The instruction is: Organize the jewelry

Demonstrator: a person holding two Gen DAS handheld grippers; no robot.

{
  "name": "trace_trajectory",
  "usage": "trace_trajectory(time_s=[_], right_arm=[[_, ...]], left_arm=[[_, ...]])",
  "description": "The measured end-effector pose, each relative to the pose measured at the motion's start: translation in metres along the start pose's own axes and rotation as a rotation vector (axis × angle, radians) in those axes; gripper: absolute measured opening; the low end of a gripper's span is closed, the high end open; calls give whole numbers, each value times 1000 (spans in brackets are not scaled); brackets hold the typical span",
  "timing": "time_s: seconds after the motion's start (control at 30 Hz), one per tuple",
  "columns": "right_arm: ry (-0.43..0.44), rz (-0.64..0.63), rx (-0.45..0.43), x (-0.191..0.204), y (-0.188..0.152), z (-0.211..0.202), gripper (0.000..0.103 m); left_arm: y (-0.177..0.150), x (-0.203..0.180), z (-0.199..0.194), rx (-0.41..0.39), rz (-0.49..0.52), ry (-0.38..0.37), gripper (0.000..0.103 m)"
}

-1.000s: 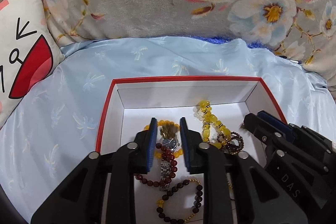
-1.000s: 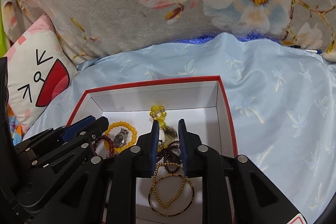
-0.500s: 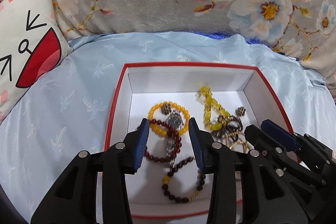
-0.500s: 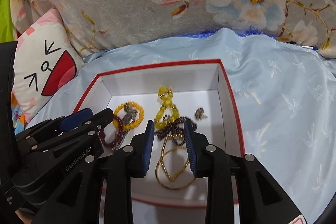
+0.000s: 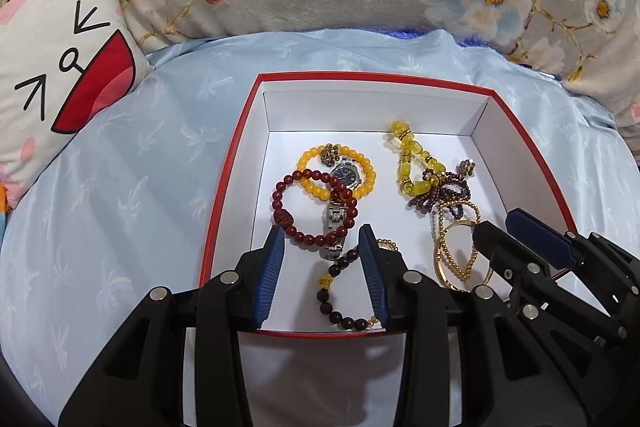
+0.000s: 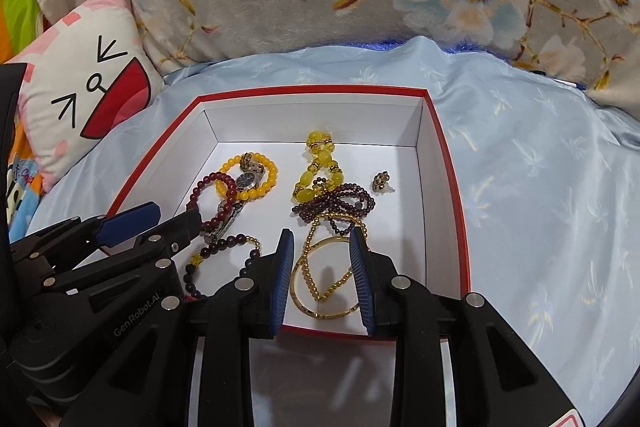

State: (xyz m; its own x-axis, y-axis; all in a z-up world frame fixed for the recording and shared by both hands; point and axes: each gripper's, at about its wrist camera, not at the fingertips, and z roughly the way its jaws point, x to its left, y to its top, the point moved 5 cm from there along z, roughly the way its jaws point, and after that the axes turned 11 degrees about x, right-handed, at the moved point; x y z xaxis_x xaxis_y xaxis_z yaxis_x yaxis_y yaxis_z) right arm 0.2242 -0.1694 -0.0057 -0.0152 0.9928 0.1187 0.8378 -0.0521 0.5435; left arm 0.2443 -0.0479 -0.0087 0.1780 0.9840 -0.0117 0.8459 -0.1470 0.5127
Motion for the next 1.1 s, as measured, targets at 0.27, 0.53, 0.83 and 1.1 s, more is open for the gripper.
trace_trajectory(time_s=[0.27,0.53,0.83,1.1], right_arm=[[-5,5,18,7,-46,-28,32],[24,46,48,11,-58,-43,34],[-1,66,20,13,-58,-64,34],[-31,85,4,8,-58,-78,39]], left_arm=[[-45,-2,-26,18,-9,0,37],[-55,1,-39,50,-55,-21,36],[-54,-3,-55,24,-31,12,36],[-54,-5,-63,23,-33,12,37]])
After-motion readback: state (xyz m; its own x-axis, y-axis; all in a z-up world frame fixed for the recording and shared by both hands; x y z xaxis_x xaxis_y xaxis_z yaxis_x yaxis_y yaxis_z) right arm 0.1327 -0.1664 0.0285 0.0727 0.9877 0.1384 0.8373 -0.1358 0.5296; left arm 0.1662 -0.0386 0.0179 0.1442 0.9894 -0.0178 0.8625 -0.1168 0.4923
